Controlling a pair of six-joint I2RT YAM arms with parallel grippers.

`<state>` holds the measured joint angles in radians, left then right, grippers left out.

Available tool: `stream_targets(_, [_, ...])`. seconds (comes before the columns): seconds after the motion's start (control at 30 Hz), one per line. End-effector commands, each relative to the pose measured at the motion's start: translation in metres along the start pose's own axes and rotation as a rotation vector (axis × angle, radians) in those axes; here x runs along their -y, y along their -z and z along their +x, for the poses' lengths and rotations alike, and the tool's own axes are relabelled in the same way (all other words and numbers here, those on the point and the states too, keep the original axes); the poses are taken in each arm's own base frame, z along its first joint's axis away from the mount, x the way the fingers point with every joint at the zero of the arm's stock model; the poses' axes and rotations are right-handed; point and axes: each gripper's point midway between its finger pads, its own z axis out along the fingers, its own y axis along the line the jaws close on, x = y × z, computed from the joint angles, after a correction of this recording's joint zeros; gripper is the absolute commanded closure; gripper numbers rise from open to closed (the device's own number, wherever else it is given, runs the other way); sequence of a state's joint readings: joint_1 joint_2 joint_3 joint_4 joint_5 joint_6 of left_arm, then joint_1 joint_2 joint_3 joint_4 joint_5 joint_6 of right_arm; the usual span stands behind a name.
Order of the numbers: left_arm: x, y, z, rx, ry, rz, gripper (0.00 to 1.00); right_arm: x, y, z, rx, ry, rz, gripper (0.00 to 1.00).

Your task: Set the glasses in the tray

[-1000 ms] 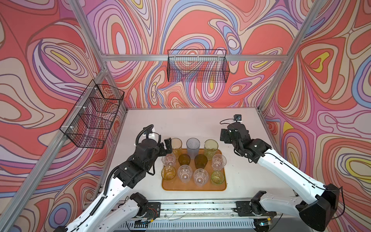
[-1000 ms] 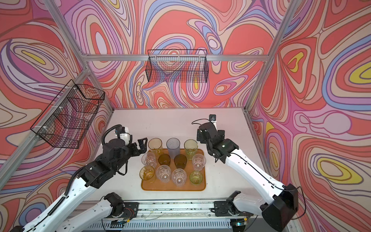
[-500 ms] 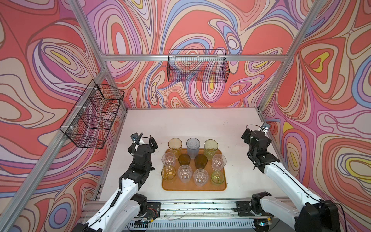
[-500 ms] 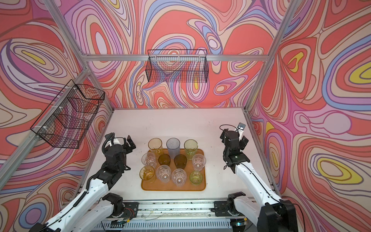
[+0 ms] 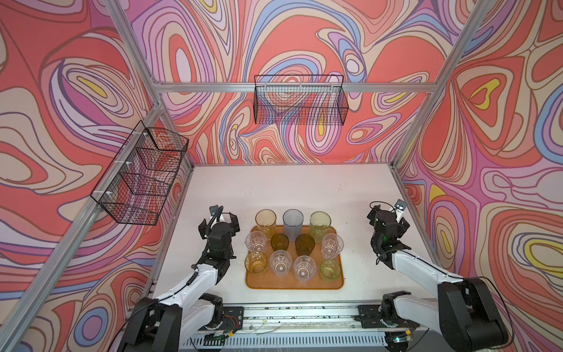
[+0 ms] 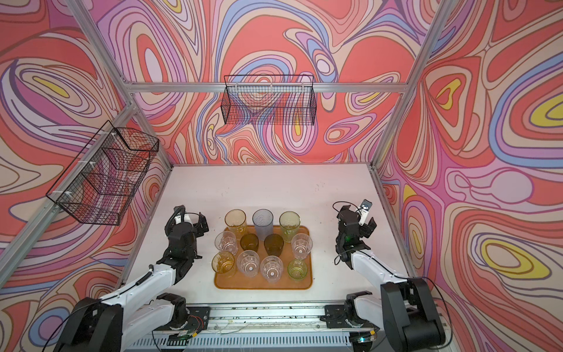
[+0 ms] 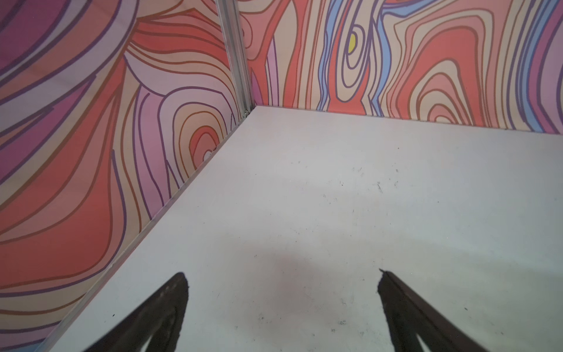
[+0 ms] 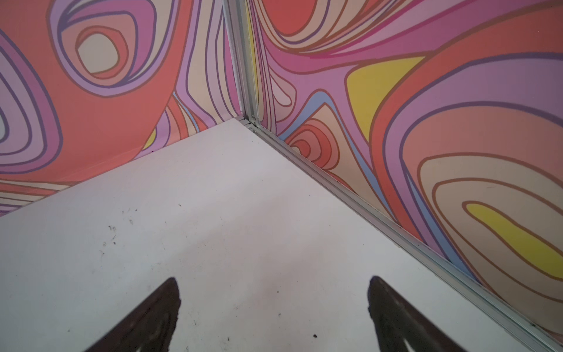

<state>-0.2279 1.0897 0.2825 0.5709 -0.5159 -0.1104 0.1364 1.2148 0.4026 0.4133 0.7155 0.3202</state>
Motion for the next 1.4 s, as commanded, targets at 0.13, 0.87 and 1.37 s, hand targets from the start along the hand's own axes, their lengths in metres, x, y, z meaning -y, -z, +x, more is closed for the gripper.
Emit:
stream_targets(0.13, [0.017,-0.017,-0.001,0.070,-0.088,0.050,0.00,-0.003,-0.009,0.009,0.024,0.002,-0.006,0.02])
stream_targets(0.87, [0.029,-0.025,0.014,0.166,-0.143,0.101,0.00,-0.034,-0.041,0.010,0.081,0.100,-0.061,0.01])
stream_targets(1.37, [0.026,-0.050,0.026,0.061,-0.114,0.110,0.00,-0.067,-0.048,0.025,0.073,0.191,-0.230,0.02])
